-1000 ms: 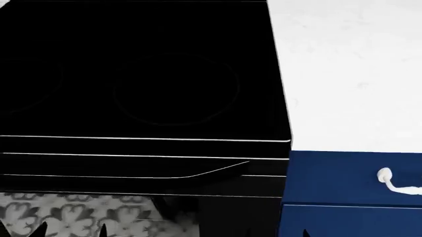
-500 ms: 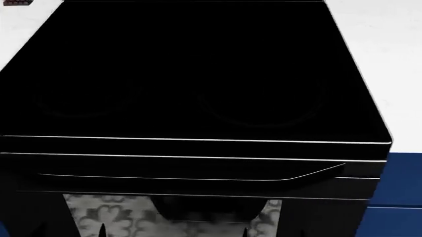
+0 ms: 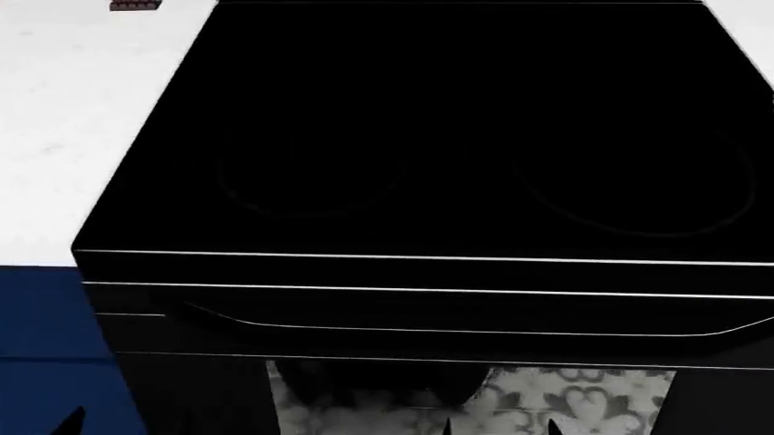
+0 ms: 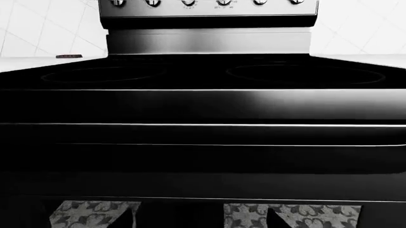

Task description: Close the microwave door

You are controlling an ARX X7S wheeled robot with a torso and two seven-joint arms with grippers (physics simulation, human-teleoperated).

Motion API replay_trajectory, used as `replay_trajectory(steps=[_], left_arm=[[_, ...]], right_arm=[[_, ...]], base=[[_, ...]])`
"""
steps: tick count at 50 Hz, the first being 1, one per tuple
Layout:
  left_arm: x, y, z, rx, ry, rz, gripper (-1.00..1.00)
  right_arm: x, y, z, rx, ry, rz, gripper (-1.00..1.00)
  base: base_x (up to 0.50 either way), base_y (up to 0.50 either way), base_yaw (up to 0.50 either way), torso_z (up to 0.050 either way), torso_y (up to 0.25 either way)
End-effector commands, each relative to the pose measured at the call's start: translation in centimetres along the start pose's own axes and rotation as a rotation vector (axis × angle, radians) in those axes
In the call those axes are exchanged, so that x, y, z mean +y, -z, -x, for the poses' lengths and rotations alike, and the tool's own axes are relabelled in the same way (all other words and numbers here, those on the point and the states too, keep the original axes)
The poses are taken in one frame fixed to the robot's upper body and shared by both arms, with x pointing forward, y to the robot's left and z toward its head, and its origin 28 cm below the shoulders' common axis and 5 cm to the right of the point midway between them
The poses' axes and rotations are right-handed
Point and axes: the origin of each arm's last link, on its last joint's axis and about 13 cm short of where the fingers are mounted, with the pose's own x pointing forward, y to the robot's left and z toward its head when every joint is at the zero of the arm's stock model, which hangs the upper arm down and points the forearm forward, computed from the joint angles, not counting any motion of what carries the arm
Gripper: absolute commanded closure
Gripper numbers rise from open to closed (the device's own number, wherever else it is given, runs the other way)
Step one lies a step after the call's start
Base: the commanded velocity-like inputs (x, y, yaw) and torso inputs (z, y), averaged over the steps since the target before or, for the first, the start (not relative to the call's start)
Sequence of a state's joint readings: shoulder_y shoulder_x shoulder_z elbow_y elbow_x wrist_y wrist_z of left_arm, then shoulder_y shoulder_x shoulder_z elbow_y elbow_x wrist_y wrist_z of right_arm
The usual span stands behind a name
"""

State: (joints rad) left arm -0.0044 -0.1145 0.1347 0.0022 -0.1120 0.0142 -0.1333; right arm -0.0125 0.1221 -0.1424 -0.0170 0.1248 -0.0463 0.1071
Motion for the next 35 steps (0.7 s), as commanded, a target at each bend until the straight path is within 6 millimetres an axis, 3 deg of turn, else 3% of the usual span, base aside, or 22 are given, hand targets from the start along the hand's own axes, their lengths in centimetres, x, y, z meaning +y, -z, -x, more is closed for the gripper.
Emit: replay_trajectory(steps=[1, 35], left_arm=[[0.0, 0.0, 0.0, 0.0, 0.001, 0.0, -1.0], [0.0, -0.02, 0.06, -0.003, 0.0, 0.0, -1.0]], right_arm=[[-0.03, 0.03, 0.01, 0.0, -0.001, 0.0, -1.0], [-0.02, 0.05, -0.02, 0.001, 0.0, 0.001, -1.0]], base=[[0.0, 0.5, 0.0, 0.0, 0.0], [0.0, 0.5, 0.0, 0.0, 0.0]])
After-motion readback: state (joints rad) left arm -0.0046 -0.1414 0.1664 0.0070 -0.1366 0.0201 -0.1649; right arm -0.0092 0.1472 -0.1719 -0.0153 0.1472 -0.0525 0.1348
